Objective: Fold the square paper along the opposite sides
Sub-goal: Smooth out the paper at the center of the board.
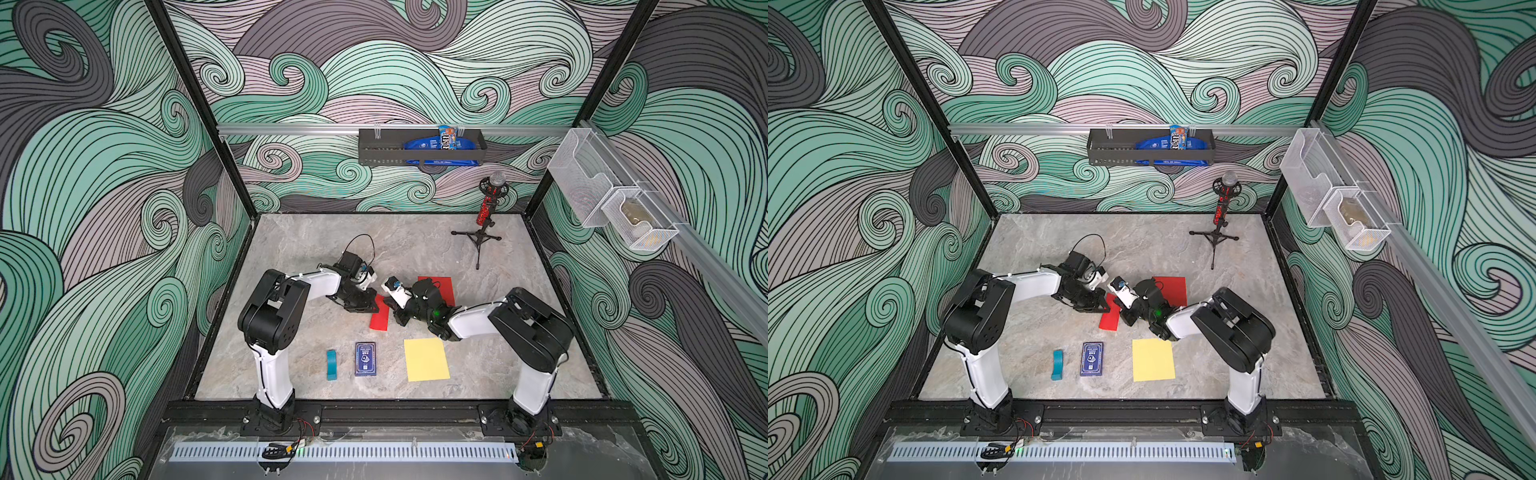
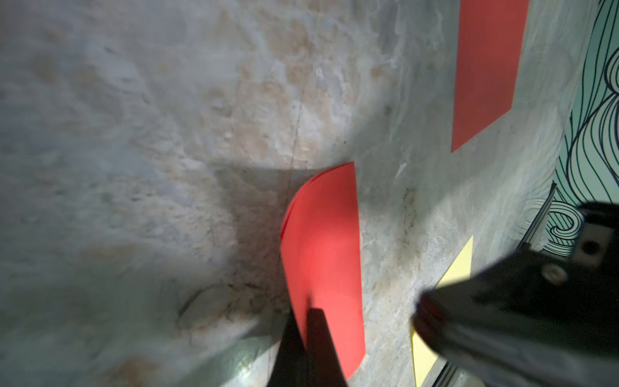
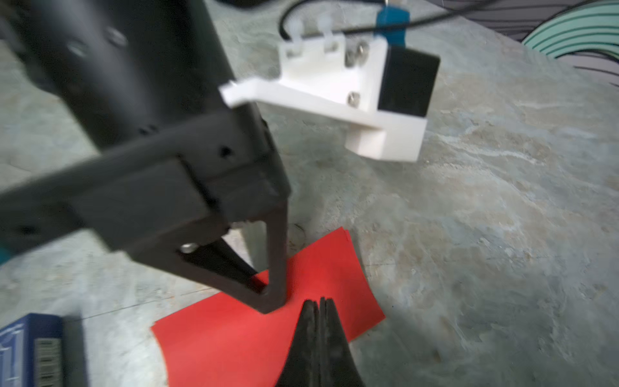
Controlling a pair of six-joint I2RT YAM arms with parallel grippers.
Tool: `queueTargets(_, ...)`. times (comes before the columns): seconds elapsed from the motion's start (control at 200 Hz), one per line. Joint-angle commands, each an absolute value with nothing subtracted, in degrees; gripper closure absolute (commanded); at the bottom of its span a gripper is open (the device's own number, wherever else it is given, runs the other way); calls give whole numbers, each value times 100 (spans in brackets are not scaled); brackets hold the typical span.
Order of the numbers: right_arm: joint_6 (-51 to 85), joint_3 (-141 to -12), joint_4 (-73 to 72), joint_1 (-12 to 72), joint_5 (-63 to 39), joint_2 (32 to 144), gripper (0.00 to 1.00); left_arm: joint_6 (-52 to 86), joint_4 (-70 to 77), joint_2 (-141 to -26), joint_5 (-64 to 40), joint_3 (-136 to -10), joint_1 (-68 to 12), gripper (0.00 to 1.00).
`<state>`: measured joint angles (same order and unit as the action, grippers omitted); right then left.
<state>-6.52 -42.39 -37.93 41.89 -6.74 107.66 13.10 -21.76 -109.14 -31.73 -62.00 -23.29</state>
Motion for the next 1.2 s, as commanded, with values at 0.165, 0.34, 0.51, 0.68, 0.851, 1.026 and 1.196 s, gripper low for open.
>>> queueTargets(0.165, -765, -4126, -3486, 4303, -526, 10960, 97, 1318, -2377, -11034, -2465, -6011, -2259, 100)
queueTargets(0.34, -877, -3896, -3325, 4411, -311, 10802, 95, 1317, -2399, -11028, -2435, -6012, -2242, 100)
queueTargets(0.51, -905, -3698, -3227, 4598, -195, 10684, 95, 1314, -2398, -10996, -2393, -5994, -2230, 100)
queueTargets(0.68, -940, -3475, -3123, 4804, -42, 10541, 94, 1311, -2403, -11021, -2391, -6003, -2224, 100)
queueTargets(0.851, -913, -3276, -2990, 4976, 20, 10345, 93, 1307, -2405, -11023, -2390, -6012, -2224, 100)
queueTargets(1.026, -929, -3322, -3083, 4953, -271, 9931, 93, 1314, -2402, -11020, -2391, -6003, -2224, 100)
queueTargets(1.196, -901, -3891, -3287, 4731, -470, 10065, 93, 1327, -2395, -10994, -2404, -5977, -2224, 100)
